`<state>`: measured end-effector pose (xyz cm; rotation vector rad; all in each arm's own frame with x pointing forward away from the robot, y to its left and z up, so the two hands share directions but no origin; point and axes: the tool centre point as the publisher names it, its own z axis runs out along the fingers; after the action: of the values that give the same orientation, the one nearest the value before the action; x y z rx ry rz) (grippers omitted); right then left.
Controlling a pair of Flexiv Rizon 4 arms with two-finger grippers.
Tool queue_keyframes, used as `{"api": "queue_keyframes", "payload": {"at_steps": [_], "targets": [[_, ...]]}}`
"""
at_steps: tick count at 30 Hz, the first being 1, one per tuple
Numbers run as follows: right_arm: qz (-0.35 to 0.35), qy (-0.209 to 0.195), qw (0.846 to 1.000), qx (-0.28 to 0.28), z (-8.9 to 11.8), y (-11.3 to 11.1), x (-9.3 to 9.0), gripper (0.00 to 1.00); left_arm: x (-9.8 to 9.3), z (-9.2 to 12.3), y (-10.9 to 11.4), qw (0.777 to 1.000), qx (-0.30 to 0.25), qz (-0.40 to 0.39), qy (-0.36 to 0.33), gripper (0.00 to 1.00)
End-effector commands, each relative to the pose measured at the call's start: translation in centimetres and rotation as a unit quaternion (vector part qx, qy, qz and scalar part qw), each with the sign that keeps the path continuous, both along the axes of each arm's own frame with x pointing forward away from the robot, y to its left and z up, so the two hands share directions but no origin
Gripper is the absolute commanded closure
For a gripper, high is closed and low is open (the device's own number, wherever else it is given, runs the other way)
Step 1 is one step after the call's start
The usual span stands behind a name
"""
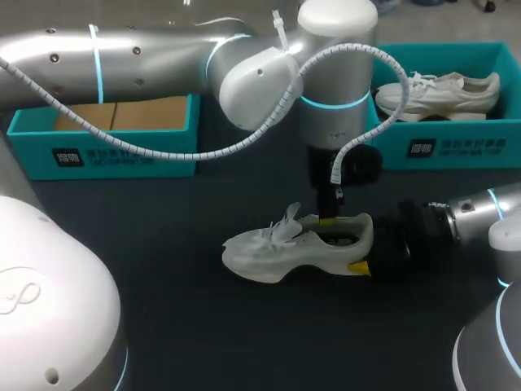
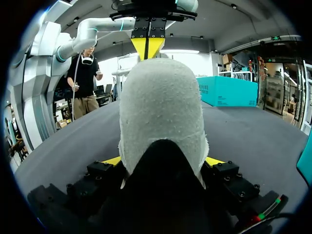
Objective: Take the shoe out of the shoebox, open the shoe tongue, remove and reinsert the insole, then place the shoe into the shoebox
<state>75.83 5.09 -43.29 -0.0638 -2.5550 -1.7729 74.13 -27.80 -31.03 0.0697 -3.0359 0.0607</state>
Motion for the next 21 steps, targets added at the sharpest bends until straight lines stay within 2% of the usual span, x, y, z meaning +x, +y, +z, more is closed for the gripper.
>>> {"api": "queue_keyframes", "payload": {"at_steps": [1,6,14,21], "targets": [[-0.001,0.000,1.000,-0.001,-0.7,0.3,0.1,1.00,0.5,-1.2,-0.6,1.000,0.003,-0.003,0.003,1.00],[-0.001,0.000,1.000,-0.001,-0.7,0.3,0.1,1.00,0.7,-2.8,-0.7,1.000,0.016,-0.001,0.006,1.00],[-0.001,0.000,1.000,-0.001,-0.7,0.3,0.1,1.00,-1.2,-6.0,0.3,0.999,0.040,-0.018,0.021,1.00],[-0.001,0.000,1.000,-0.001,-0.7,0.3,0.1,1.00,-2.2,-6.7,1.1,0.998,0.045,-0.023,0.028,1.00]]}}
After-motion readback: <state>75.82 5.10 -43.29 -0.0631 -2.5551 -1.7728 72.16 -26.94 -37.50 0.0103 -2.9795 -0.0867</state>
